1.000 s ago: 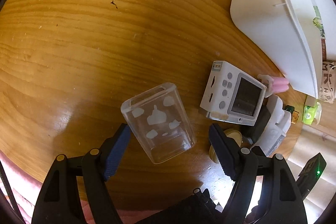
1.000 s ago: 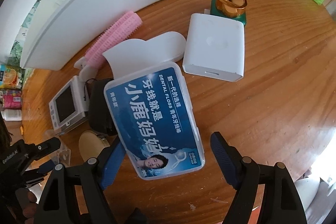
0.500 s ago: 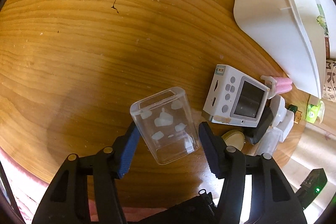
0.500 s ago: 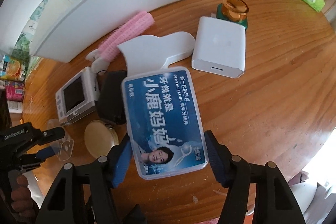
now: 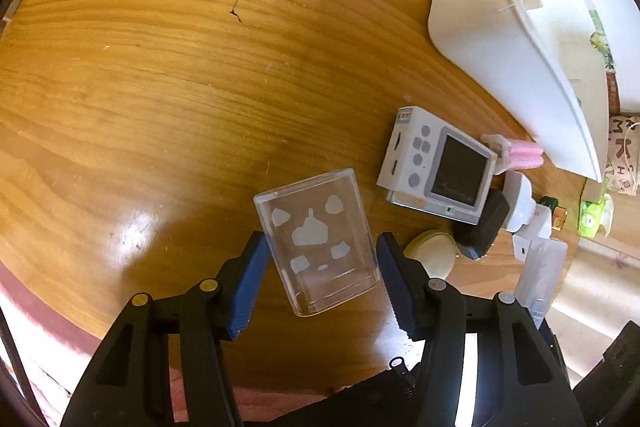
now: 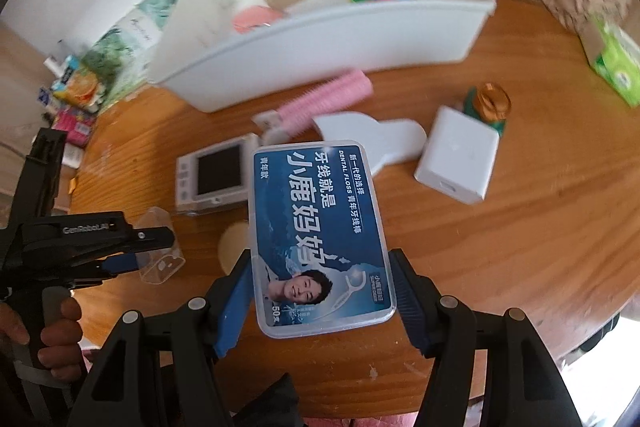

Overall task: Organize rigid objects
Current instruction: 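Grasp the blue floss box with the right tool while the left tool grasps the clear acrylic box, then lift both held boxes and carry them over the white bin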

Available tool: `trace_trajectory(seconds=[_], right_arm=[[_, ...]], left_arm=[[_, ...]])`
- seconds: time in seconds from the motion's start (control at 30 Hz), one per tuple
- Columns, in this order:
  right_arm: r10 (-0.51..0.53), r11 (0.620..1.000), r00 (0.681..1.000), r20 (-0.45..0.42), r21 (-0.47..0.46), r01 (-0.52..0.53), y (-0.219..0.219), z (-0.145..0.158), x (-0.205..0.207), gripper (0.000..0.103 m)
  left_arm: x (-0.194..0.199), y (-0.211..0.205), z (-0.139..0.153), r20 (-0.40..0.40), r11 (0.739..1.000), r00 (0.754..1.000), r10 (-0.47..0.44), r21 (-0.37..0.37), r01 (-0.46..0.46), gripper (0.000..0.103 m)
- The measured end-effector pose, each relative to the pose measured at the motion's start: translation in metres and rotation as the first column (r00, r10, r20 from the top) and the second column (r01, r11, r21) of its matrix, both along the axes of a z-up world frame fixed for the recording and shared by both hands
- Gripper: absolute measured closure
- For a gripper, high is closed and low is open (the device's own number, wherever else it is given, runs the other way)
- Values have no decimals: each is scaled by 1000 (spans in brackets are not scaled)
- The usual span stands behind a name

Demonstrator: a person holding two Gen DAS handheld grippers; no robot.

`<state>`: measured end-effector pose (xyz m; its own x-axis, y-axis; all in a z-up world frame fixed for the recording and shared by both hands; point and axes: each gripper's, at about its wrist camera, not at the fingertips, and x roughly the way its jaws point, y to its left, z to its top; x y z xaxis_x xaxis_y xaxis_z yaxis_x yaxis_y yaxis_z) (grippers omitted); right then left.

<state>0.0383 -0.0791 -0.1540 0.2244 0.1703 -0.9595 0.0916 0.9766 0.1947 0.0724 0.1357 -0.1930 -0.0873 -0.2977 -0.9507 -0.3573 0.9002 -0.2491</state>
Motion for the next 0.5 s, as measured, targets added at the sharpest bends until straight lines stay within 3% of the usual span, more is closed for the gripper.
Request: trace_trajectory(seconds=[0.27, 0.5], right_arm=[[122, 992, 988, 99, 7, -124, -21, 33, 20, 38], [206, 978, 954, 216, -11, -209, -34, 73, 44, 38]], left_arm=[[-1, -5, 40, 89, 998, 994, 59, 22, -61, 44], [17, -15, 86, 214, 995, 973, 87, 37, -97, 44]])
